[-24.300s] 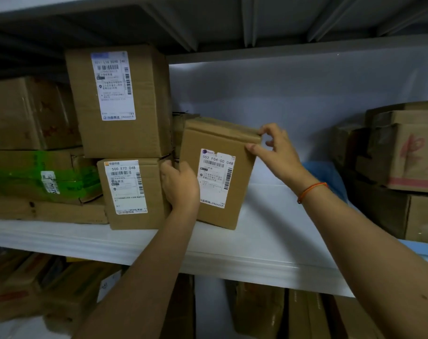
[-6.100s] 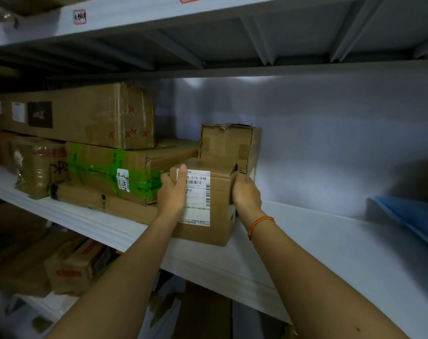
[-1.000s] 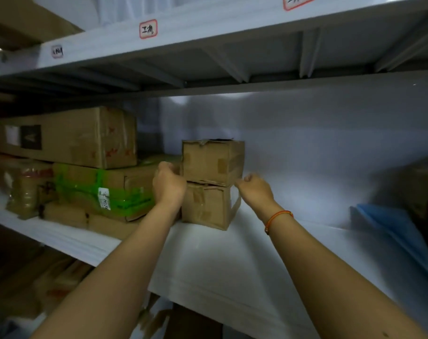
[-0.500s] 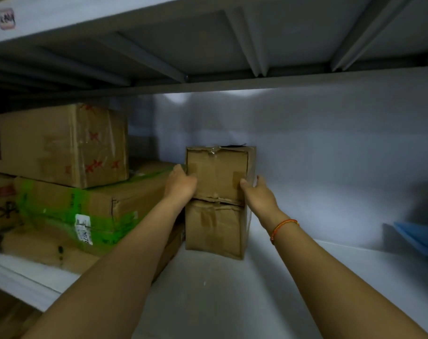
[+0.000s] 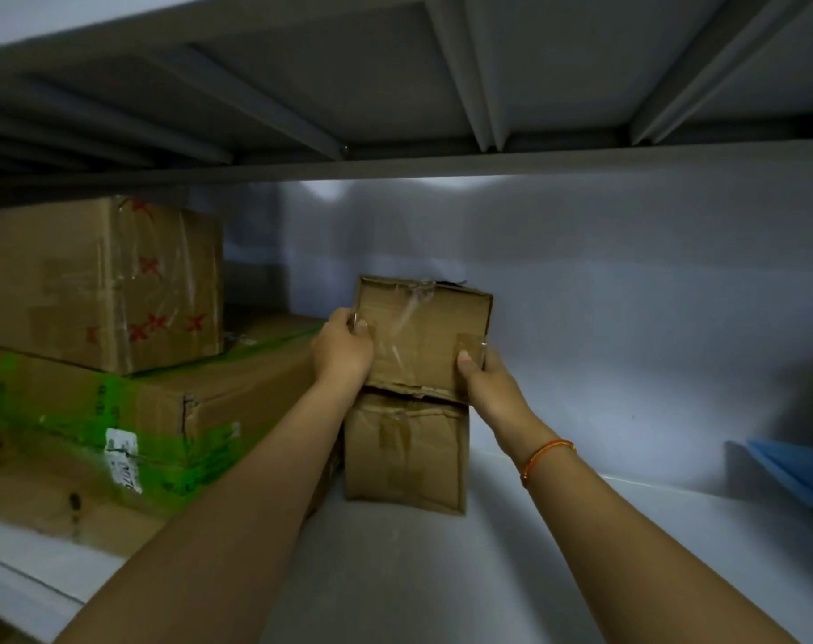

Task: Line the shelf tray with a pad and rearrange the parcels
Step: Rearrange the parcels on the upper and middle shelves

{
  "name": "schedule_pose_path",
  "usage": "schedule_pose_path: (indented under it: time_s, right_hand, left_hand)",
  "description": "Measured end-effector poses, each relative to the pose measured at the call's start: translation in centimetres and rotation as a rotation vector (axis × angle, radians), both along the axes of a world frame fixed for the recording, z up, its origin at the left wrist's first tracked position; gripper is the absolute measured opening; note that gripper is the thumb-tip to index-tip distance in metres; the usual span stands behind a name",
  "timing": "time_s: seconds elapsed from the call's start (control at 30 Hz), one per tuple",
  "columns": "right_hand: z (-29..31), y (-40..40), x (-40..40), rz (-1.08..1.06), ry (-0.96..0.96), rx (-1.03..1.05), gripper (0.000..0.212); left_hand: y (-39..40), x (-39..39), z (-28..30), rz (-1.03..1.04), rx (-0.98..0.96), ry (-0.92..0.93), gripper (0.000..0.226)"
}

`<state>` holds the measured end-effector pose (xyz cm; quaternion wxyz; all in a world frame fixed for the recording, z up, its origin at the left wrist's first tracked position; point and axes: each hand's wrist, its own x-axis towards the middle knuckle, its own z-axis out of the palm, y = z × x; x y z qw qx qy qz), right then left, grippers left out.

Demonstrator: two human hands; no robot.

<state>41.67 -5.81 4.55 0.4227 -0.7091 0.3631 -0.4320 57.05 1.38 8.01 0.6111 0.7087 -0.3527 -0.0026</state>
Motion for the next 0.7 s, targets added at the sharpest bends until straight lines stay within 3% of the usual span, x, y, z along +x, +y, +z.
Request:
schedule_pose_path:
  time_s: [0.2, 0.37, 0.5, 0.6, 0.7]
  right_hand:
    - [0.8, 2.1, -2.9, 0.147, -0.367, 0.264, 0.053]
    - [1.2, 2.0, -6.5, 0.193, -0.648, 0.541, 0.074]
    - [1.3, 2.6, -9.3, 0.26, -0.727, 0.694, 0.087]
    - [1.1, 3.5, -11.1, 0.306, -0.731, 0.696, 0.069]
    - [1.1, 4.7, -13.5, 0.317, -0.718, 0.654, 0.046]
  left_hand:
    - [1.0, -2.9, 0.2, 0.002, -0.181, -0.053, 0.02]
    - [2.6, -6.0, -0.4, -0.069, -0.315, -0.223, 0.026]
    - [4.5, -9.1, -1.0, -0.142, -0.461, -0.335, 0.018]
    - [5.7, -11.7, -0.7, -0.167, -0.576, -0.268, 0.023]
    - [6.8, -14.2, 0.0, -0.161, -0.641, -0.046, 0.035]
